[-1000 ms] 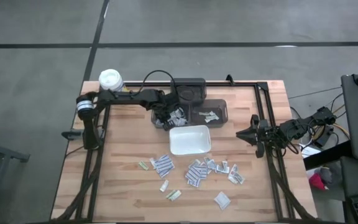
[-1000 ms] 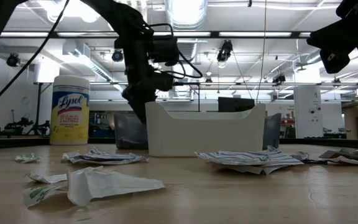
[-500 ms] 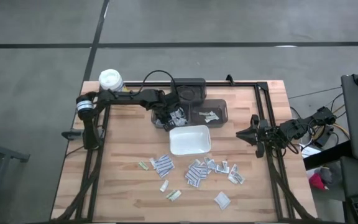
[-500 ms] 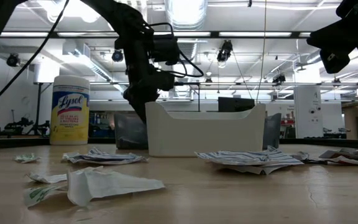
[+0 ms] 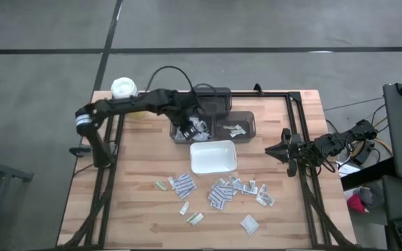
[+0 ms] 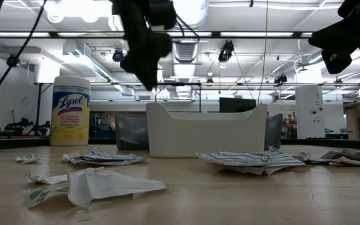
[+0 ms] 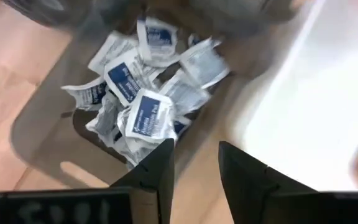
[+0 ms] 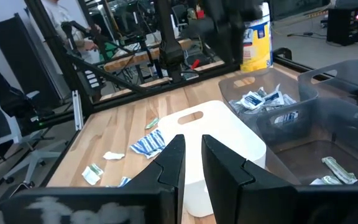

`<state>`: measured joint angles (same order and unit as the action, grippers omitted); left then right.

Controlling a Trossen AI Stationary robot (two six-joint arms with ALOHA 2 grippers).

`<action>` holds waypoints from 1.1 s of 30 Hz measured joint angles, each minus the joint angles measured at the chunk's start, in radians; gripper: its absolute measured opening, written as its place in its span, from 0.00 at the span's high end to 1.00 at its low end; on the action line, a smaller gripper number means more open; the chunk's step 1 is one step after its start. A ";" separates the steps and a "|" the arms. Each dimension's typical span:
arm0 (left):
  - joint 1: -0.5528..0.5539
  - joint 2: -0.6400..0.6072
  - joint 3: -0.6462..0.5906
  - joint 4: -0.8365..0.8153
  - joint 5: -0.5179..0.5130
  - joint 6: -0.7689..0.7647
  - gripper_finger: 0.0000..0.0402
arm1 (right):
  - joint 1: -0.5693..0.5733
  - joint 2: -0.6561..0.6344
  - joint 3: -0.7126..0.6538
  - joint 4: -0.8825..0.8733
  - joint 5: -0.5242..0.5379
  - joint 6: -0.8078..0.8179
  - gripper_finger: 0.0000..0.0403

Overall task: Pick & Place First Aid Supplies
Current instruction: Put the ointment pack into the top black bin

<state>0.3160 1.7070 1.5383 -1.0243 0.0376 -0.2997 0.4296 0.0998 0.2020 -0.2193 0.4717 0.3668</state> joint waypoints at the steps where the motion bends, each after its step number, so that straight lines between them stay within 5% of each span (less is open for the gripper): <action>1: -0.006 -0.020 0.012 -0.007 0.006 -0.016 0.71 | 0.000 0.000 0.000 0.000 0.000 0.000 0.87; 14: -0.244 -0.224 0.026 0.034 0.008 -0.251 0.71 | 0.000 0.000 0.000 0.016 -0.003 0.050 0.87; 23: -0.468 -0.236 0.023 0.076 -0.053 -0.319 0.71 | 0.000 0.002 0.024 0.036 -0.134 0.045 0.87; 33: -0.635 -0.234 -0.096 0.176 -0.145 -0.580 0.71 | 0.000 0.002 0.035 0.036 -0.196 0.041 0.87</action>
<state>-0.3194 1.4727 1.4419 -0.8481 -0.1070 -0.8796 0.4297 0.1020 0.2375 -0.1829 0.2756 0.4083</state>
